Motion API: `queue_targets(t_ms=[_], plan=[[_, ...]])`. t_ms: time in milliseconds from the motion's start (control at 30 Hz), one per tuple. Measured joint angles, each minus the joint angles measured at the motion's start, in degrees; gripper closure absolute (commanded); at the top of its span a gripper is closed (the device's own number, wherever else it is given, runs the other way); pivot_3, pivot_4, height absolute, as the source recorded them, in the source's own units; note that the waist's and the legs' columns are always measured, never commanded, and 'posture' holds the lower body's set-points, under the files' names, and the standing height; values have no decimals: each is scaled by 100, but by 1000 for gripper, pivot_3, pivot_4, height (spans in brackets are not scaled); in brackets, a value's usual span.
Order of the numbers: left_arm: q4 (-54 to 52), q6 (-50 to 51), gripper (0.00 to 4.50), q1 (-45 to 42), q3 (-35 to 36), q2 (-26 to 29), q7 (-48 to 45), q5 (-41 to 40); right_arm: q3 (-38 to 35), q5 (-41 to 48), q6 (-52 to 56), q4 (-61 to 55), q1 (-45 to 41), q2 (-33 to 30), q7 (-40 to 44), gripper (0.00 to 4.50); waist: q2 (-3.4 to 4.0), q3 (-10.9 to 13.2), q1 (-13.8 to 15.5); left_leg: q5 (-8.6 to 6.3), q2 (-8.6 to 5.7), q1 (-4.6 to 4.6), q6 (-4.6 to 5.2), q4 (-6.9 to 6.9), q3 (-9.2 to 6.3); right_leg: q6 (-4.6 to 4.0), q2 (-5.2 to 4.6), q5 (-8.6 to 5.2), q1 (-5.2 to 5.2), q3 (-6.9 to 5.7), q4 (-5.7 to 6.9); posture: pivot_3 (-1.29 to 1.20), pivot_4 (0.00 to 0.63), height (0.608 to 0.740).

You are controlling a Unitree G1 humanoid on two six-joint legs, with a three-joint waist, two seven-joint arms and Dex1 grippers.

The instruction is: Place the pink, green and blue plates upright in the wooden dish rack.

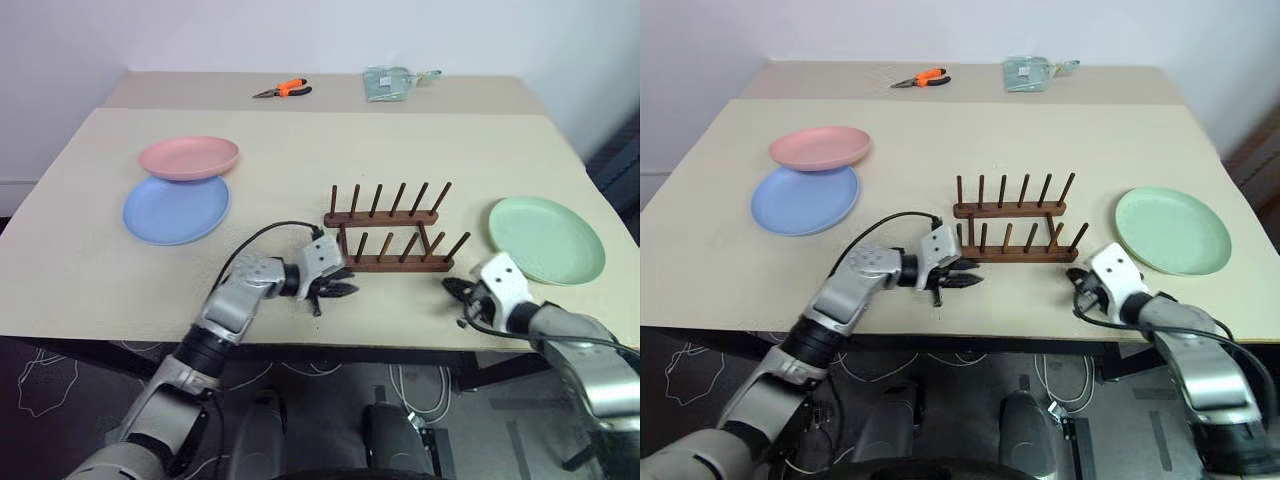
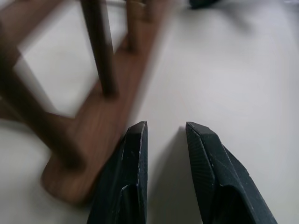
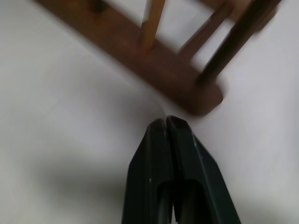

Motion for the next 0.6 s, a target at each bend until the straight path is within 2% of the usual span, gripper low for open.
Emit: queue_targets(t_ms=[167, 333, 467, 533, 600], plan=[[1148, -494, 3169, -595, 285, -164, 1144, 182, 312, -480, -359, 1440, -1262, 536, -623, 4461, -10, -9, -128, -1, 0, 5, 5, 1, -1, 6, 0, 8, 31, 0, 3, 0, 150, 740], [1838, -924, 3169, -921, 399, -202, 1421, 182, 415, -689, -678, 2384, -1998, 696, -738, 4461, -9, -10, -97, 2, -2, 6, 2, -36, -1, 34, 1, 8, 22, 0, 0, 0, 150, 740], [2127, -1102, 3169, -1037, 495, -220, 1518, 182, 446, -746, -854, 2577, -2081, 709, -733, 4461, -9, -10, -99, 4, -2, 12, -2, -49, 0, 38, 2, 7, 22, 0, 0, 0, 150, 740], [2178, -1123, 3179, -1053, 521, -220, 1558, 182, 443, -735, -855, 2551, -2059, 704, -646, 3974, -9, -10, -106, 4, -2, 18, -3, -51, 1, 38, 2, 7, 25, 0, 0, 0, 150, 740], [2007, -1050, 2658, -953, 573, -186, 1518, 151, 428, -636, -838, 2248, -1875, 628, -399, 3288, -9, -10, -112, 4, -1, 22, -4, -58, 1, 38, 1, 5, 27, 0, -1, 0, 150, 740]])
